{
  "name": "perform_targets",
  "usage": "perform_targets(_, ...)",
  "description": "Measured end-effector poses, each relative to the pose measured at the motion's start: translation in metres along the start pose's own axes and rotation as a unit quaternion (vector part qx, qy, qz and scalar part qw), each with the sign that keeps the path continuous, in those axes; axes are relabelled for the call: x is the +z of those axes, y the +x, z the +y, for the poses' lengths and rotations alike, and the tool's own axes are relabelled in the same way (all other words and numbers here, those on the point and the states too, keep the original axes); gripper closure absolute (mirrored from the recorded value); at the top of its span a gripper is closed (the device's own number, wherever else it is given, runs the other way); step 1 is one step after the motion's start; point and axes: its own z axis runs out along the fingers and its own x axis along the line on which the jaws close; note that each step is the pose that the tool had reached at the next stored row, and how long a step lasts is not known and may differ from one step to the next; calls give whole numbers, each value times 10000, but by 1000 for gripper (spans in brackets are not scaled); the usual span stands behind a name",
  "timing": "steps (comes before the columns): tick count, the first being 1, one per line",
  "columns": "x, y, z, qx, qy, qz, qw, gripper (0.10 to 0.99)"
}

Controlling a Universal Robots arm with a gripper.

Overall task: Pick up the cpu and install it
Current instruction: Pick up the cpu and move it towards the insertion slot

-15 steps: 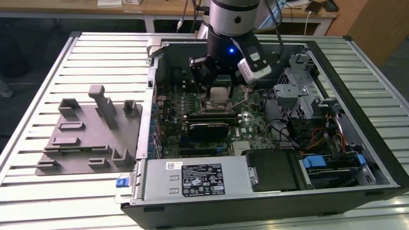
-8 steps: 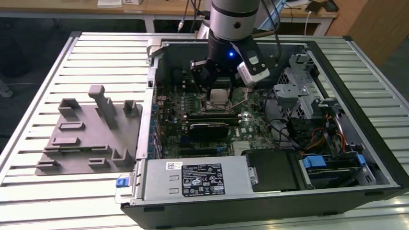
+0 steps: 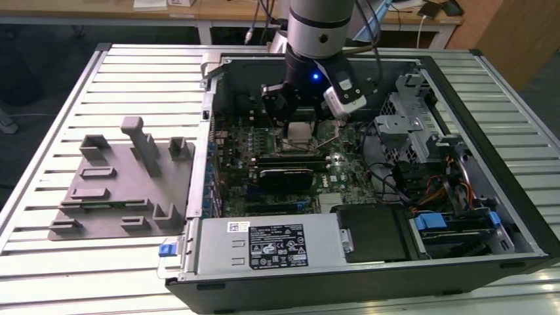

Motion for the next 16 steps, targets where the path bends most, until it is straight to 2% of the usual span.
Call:
perform_targets(9, 73, -45, 120, 1, 0, 1, 10000, 545)
perform_targets(15, 125, -72, 154, 22, 0, 1, 10000, 545)
perform_targets(16, 142, -86, 181, 30, 3, 1, 10000, 545)
